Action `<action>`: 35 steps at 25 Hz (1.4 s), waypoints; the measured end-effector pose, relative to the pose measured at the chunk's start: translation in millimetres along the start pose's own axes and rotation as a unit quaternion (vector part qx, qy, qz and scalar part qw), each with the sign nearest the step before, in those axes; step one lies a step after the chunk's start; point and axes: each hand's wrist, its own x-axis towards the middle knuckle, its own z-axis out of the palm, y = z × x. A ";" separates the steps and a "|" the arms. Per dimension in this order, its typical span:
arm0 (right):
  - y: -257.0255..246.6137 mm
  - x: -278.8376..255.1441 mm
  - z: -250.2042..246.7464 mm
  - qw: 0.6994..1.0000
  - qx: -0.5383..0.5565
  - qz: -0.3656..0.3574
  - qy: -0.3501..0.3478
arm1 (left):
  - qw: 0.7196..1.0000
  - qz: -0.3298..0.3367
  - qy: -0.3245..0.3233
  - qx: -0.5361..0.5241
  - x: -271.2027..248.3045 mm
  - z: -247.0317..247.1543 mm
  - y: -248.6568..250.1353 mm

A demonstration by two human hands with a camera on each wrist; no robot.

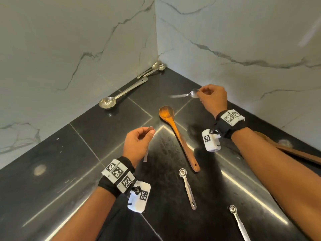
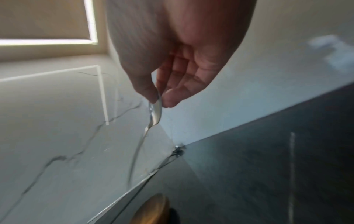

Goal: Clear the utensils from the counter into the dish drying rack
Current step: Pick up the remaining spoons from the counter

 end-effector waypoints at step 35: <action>-83.0 141.8 267.8 0.769 -0.478 -0.225 -0.360 | 0.962 -0.233 -0.124 -0.066 97.5 -40.0 -53.0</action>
